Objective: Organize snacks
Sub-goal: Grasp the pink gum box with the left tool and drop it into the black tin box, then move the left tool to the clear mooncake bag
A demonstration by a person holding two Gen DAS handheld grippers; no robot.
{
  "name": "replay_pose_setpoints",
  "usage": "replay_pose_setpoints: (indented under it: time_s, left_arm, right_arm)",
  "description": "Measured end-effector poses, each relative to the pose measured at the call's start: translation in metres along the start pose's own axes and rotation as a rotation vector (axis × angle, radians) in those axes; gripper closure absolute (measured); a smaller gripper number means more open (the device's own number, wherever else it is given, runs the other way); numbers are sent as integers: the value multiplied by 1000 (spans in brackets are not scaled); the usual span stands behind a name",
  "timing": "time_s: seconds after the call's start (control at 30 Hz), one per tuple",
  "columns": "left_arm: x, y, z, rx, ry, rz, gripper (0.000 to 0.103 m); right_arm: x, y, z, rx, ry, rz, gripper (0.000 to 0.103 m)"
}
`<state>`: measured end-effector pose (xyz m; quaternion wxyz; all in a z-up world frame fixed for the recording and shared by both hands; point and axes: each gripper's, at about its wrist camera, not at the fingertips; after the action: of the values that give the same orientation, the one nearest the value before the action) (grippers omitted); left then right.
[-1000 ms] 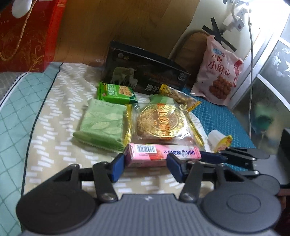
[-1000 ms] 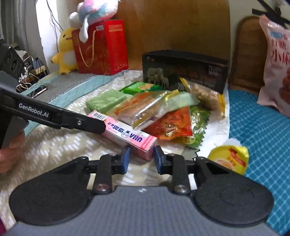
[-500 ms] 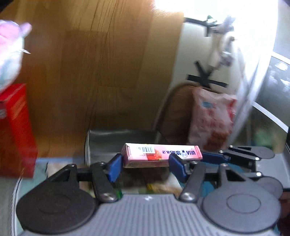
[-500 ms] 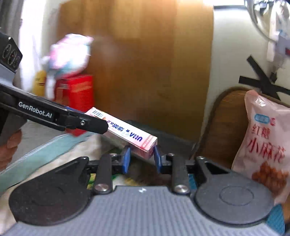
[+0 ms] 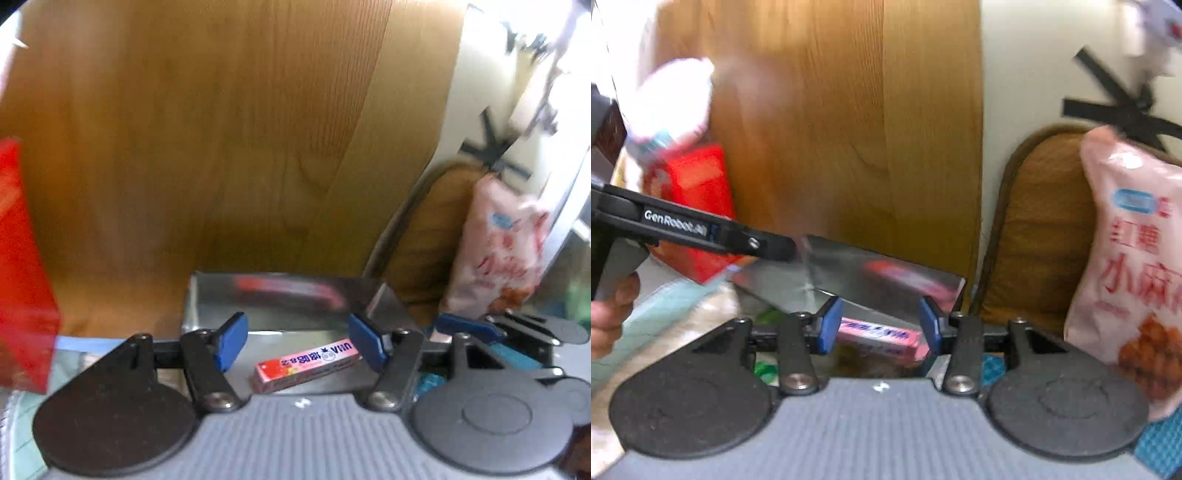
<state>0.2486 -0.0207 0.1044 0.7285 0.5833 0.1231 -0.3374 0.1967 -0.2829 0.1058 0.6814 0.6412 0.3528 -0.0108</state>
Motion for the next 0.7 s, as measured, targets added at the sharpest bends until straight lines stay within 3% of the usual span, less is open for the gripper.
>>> replay_pose_setpoints:
  time_s: [0.17, 0.23, 0.3, 0.43, 0.6, 0.67, 0.7]
  left_arm:
    - [-77, -34, 0, 28, 69, 51, 34]
    - [-99, -61, 4, 56, 144, 48, 33]
    - [-117, -90, 4, 60, 172, 45, 33]
    - [-133, -136, 2, -7, 166, 9, 36]
    - [-149, -168, -9, -132, 132, -18, 36]
    - [-156, -177, -8, -151, 127, -18, 36]
    - [-159, -179, -8, -156, 122, -16, 36]
  right_arm:
    - [-78, -46, -24, 42, 13, 39, 55]
    - [-97, -66, -38, 37, 23, 35, 54]
    - [-102, -84, -53, 60, 53, 4, 54]
    - [-95, -99, -65, 183, 124, -37, 55]
    - [-45, -101, -69, 385, 210, -129, 56]
    - [-28, -103, -71, 442, 240, -166, 79]
    - [-25, -105, -71, 456, 251, -177, 82]
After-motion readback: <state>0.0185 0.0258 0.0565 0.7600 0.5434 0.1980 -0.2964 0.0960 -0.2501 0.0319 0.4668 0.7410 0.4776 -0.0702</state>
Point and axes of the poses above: each gripper's, at about its wrist camera, not at the fingertips, and x roughly the way its jaws point, z to its right, y to its top, and after that the axes turned 1 degree about -x, right-handed
